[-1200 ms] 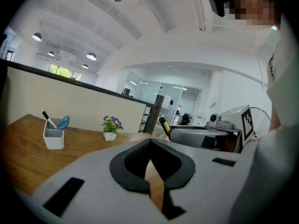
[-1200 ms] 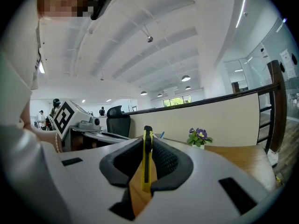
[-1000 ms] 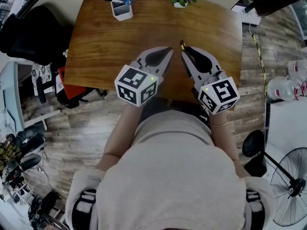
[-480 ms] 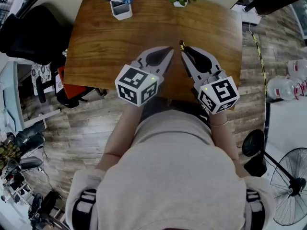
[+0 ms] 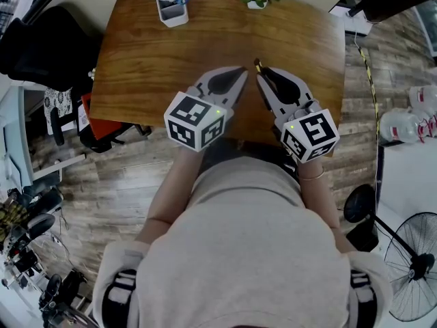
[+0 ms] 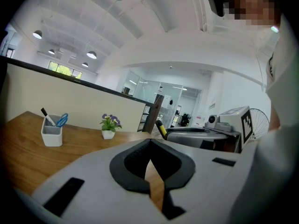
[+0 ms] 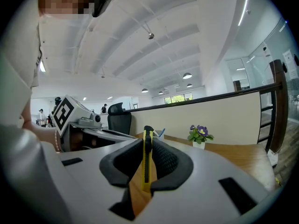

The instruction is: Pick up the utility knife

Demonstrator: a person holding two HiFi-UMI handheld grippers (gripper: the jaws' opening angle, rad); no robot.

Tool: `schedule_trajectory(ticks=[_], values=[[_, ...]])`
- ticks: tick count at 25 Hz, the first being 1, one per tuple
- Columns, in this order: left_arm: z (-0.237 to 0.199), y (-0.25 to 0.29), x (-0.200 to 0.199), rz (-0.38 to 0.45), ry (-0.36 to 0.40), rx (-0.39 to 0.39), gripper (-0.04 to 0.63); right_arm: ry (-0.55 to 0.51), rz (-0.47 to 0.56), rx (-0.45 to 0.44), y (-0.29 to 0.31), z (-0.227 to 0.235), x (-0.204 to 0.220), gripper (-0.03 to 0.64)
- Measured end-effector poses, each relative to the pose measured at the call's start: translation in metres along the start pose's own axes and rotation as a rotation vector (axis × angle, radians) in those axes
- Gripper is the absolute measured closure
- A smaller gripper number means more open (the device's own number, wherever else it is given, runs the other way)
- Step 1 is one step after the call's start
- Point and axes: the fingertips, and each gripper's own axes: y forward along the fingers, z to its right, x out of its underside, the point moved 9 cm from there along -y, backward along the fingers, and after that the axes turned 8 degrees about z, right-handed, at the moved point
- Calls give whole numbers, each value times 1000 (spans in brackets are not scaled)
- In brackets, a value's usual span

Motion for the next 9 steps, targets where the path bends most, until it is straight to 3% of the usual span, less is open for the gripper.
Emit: schedule_trajectory(ticks=[9], values=[[0,4,4,-9,-15,-3,581,7,-20,-21,-1,2,4,543]])
